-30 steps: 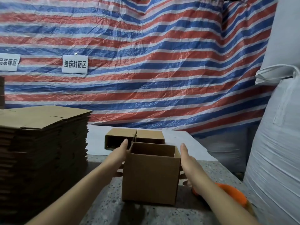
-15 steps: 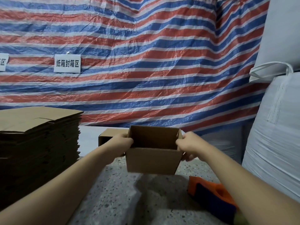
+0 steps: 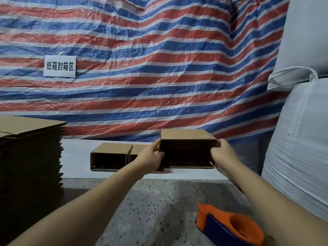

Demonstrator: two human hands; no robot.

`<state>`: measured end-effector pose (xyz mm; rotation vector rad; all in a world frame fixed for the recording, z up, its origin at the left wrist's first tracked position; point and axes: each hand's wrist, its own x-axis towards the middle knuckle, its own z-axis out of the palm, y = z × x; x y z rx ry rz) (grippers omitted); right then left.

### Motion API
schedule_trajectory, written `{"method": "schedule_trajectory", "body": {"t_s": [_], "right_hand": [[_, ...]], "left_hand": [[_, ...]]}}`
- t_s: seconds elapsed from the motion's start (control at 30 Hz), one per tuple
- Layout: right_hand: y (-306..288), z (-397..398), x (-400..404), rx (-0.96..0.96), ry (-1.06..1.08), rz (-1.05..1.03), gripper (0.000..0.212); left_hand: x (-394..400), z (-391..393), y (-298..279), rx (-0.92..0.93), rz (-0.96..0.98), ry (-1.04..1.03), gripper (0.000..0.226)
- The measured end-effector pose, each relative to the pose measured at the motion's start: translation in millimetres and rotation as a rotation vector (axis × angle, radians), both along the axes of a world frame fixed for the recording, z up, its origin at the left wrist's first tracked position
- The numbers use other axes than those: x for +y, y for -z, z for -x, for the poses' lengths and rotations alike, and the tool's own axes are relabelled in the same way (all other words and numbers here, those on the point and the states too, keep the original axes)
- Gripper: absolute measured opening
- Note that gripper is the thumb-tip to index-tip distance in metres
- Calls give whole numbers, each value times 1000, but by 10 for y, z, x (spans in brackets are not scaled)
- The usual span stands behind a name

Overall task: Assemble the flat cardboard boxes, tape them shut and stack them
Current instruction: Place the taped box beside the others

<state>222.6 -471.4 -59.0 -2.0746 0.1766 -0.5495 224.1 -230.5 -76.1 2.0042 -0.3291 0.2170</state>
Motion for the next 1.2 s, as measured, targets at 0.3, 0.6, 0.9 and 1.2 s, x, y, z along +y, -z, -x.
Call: {"method": "schedule_trajectory", "body": {"t_s": [0.3,0.6,0.9,1.2], "right_hand": [[511,-572,-398,202,20,200,31],[964,-1202,-597,468,-42,271,35],[908,-1880,-465,469,-74,189,38],[935,-2327,-359,425,-62,238,32]], "left_hand": [[-415,-688,736,3,-47,-21,59],[-559,-1145,1244,-7,-231,-116,63],[-565,-1627,1189,-63,-589,-334,26],[-510,-2065,1239,-9,-707,-448,44]]}}
